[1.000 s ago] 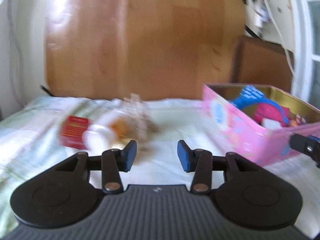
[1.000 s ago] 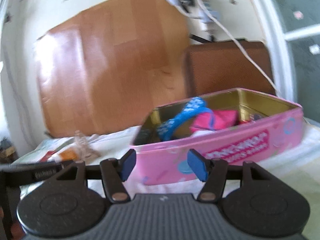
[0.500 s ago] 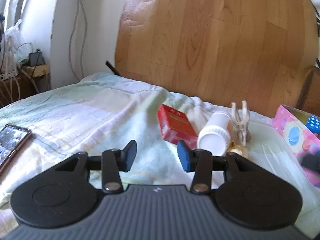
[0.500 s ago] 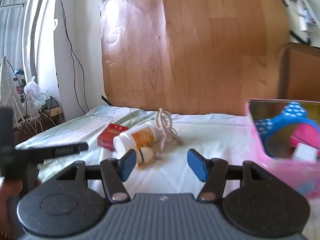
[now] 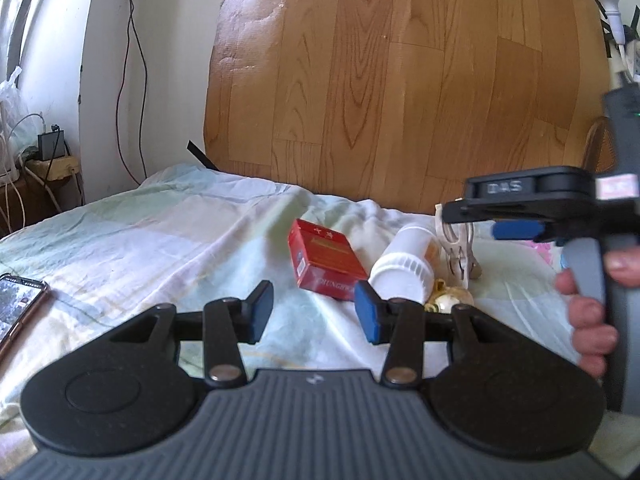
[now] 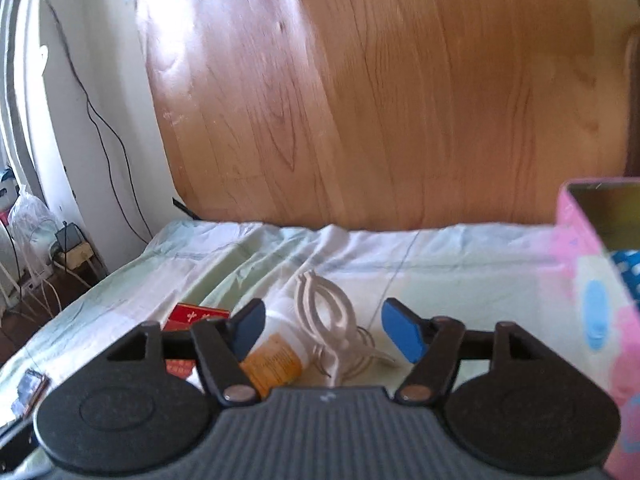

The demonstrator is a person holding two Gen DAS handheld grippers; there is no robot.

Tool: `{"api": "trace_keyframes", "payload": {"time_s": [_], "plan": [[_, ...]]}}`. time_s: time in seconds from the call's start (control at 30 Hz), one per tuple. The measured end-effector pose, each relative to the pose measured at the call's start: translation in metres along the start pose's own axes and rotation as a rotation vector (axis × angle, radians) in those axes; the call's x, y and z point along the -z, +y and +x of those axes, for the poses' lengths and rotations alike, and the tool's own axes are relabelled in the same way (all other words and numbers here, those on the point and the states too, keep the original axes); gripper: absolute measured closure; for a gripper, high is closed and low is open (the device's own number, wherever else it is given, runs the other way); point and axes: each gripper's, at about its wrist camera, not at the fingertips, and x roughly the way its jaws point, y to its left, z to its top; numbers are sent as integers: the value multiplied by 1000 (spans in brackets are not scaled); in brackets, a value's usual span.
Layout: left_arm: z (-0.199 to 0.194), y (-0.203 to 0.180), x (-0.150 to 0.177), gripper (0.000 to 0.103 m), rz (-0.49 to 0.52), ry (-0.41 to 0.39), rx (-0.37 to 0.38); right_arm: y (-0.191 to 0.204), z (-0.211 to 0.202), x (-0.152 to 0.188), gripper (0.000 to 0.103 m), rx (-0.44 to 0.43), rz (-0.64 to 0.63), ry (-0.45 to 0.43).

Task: Organize rigid objects

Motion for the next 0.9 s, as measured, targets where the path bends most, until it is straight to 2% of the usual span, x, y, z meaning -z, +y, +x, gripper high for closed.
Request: {"api": "trace_keyframes", "payload": {"time_s": [0.1, 0.17, 0.23, 0.43, 0.63, 0.7, 0.9], "plan": [[1, -1, 0, 55, 4, 1, 5, -3, 14, 1, 37, -17, 18, 46], [1, 0, 0, 55, 3, 3, 7, -4, 21, 3, 53, -28, 25, 68], [2, 0, 0, 55, -1, 7, 8, -3, 21, 3, 74, -32, 20, 52], [2, 1, -1, 55, -5, 10, 8, 4, -5, 4, 75, 12, -41, -25], [4, 3, -1, 55, -17, 15, 9, 11, -60, 20, 75, -28, -155, -78], [3, 4, -1, 52, -20, 14, 9, 15, -81, 30, 74, -33, -210, -94], [3, 4, -1, 51, -22, 13, 3, 24, -115, 59, 74, -51, -306, -77]]}}
